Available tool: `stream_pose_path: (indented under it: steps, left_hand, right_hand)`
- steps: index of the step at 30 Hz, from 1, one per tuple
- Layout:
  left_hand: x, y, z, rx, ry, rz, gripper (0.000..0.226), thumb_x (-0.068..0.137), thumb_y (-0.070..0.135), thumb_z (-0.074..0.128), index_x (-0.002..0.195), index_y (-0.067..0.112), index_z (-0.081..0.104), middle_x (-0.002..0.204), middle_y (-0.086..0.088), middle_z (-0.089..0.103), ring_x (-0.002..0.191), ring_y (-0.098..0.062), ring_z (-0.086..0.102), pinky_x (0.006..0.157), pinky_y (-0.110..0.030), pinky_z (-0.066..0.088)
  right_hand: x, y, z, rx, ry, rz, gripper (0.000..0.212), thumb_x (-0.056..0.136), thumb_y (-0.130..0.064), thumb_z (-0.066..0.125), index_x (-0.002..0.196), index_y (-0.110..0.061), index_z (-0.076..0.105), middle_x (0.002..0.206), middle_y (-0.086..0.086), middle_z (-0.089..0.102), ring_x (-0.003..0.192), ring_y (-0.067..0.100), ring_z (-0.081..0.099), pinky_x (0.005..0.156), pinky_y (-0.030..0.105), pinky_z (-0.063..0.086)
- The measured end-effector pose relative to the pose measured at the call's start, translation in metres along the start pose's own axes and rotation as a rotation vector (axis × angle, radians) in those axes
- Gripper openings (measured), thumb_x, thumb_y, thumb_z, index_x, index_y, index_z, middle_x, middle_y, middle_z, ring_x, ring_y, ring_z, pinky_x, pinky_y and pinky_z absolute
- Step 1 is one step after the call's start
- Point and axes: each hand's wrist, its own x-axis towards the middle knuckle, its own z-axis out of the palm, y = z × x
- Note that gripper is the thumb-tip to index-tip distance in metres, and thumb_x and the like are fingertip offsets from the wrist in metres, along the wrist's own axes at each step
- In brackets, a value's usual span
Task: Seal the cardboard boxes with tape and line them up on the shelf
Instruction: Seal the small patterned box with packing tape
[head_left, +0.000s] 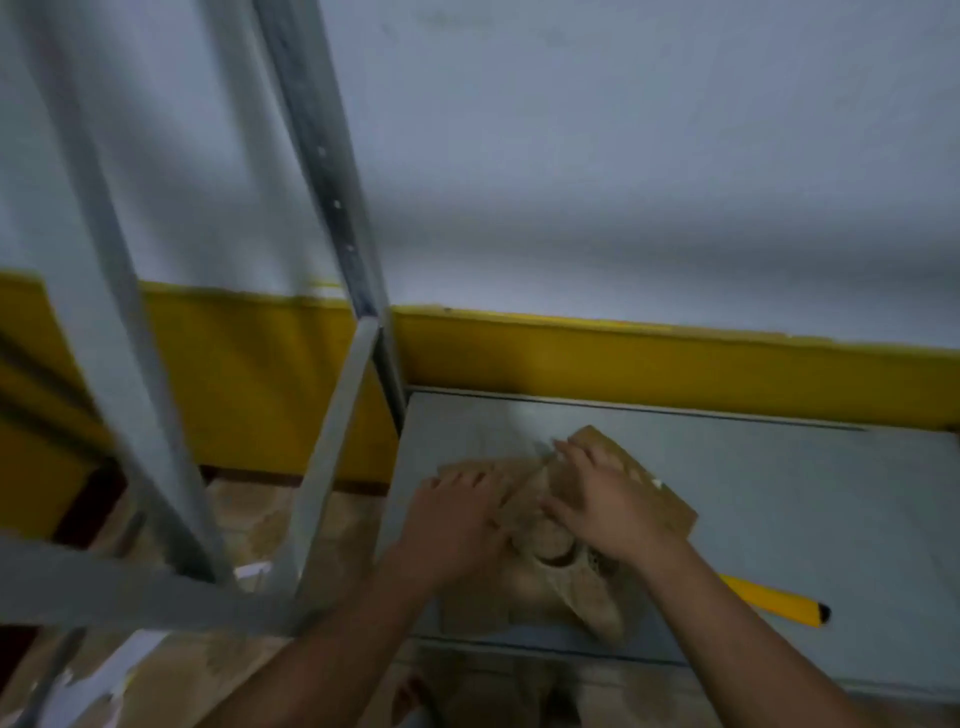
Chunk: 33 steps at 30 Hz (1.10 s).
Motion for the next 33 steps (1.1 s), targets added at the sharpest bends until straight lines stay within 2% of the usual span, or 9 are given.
stream_pose_path:
  steps: [3, 6, 10, 13, 16, 20, 25, 28, 33]
  left_hand:
    - [0.014, 0.006, 0.019, -0.157, -0.083, -0.01, 0.077, 0.099, 0.067, 0.051, 0.162, 0.026, 0.032, 0.161, -0.001, 0.045, 0.136, -0.026, 0.053, 0.104, -0.044, 0.048]
    - [0.019, 0.014, 0.04, -0.349, -0.134, -0.048, 0.072, 0.099, 0.059, 0.06, 0.158, 0.023, 0.041, 0.136, -0.002, 0.066, 0.115, -0.022, 0.066, 0.087, -0.035, 0.053]
    - [0.019, 0.02, 0.057, -0.615, -0.132, -0.14, 0.035, 0.101, 0.043, 0.064, 0.129, 0.023, 0.069, 0.094, 0.008, 0.073, 0.086, -0.008, 0.067, 0.085, -0.038, 0.06]
    - [0.015, 0.022, 0.06, -0.773, -0.099, -0.202, 0.034, 0.105, 0.038, 0.061, 0.133, 0.021, 0.07, 0.105, 0.009, 0.072, 0.095, -0.002, 0.065, 0.086, -0.024, 0.055]
    - [0.017, 0.021, 0.064, -0.802, 0.036, -0.298, 0.032, 0.11, 0.028, 0.052, 0.137, 0.018, 0.065, 0.133, -0.004, 0.067, 0.121, -0.021, 0.063, 0.096, -0.028, 0.048]
    - [0.026, 0.021, 0.068, -0.743, -0.004, -0.379, 0.065, 0.098, 0.031, 0.072, 0.156, 0.015, 0.047, 0.154, -0.008, 0.051, 0.135, -0.031, 0.056, 0.105, -0.036, 0.049]
    - [0.036, 0.038, 0.073, -0.81, 0.102, -0.386, 0.035, 0.096, 0.028, 0.074, 0.128, 0.014, 0.072, 0.126, -0.006, 0.073, 0.117, -0.024, 0.067, 0.093, -0.033, 0.054]
    - [0.037, 0.043, 0.073, -0.848, 0.133, -0.413, 0.008, 0.09, 0.021, 0.079, 0.095, 0.022, 0.073, 0.104, -0.001, 0.074, 0.1, -0.02, 0.069, 0.078, -0.029, 0.051]
    - [0.034, 0.044, 0.07, -0.881, 0.105, -0.39, 0.02, 0.087, 0.015, 0.08, 0.091, 0.028, 0.065, 0.093, 0.007, 0.068, 0.089, -0.013, 0.066, 0.076, -0.032, 0.055]
  right_hand:
    - [-0.015, 0.024, 0.016, 0.032, 0.07, 0.145, 0.08, 0.088, -0.077, 0.054, 0.154, -0.034, 0.036, 0.147, 0.002, 0.048, 0.133, 0.027, 0.049, 0.103, 0.045, 0.048]
    - [-0.025, 0.041, 0.03, 0.088, 0.075, 0.251, 0.073, 0.086, -0.075, 0.06, 0.141, -0.027, 0.054, 0.126, 0.001, 0.059, 0.115, 0.026, 0.06, 0.086, 0.037, 0.053]
    - [-0.031, 0.042, 0.058, 0.265, 0.018, 0.234, 0.017, 0.088, -0.044, 0.073, 0.083, -0.028, 0.068, 0.078, -0.012, 0.067, 0.075, 0.012, 0.065, 0.068, 0.032, 0.055]
    - [-0.035, 0.042, 0.07, 0.439, 0.103, 0.267, 0.015, 0.09, -0.022, 0.072, 0.076, -0.028, 0.072, 0.072, -0.006, 0.073, 0.065, 0.002, 0.067, 0.064, 0.025, 0.052]
    - [-0.042, 0.044, 0.06, 0.633, 0.17, 0.38, 0.016, 0.093, -0.014, 0.069, 0.078, -0.011, 0.074, 0.06, 0.005, 0.072, 0.054, 0.015, 0.072, 0.054, 0.026, 0.057]
    - [-0.043, 0.058, 0.034, 0.766, 0.239, 0.452, 0.024, 0.095, -0.006, 0.066, 0.07, -0.006, 0.065, 0.054, 0.005, 0.068, 0.057, 0.026, 0.074, 0.053, 0.032, 0.059]
    - [-0.007, 0.06, 0.009, 0.779, 0.26, 0.493, 0.025, 0.089, -0.015, 0.068, 0.066, -0.009, 0.061, 0.056, 0.013, 0.065, 0.055, 0.024, 0.072, 0.062, 0.036, 0.062]
    - [0.036, 0.046, 0.003, 0.83, 0.277, 0.479, 0.024, 0.091, -0.015, 0.07, 0.072, -0.003, 0.062, 0.065, 0.012, 0.066, 0.055, 0.022, 0.072, 0.057, 0.035, 0.062]
    - [0.099, 0.018, 0.013, 0.979, 0.144, 0.54, 0.024, 0.088, -0.012, 0.071, 0.102, 0.005, 0.065, 0.083, 0.023, 0.073, 0.056, 0.028, 0.074, 0.062, 0.048, 0.065]
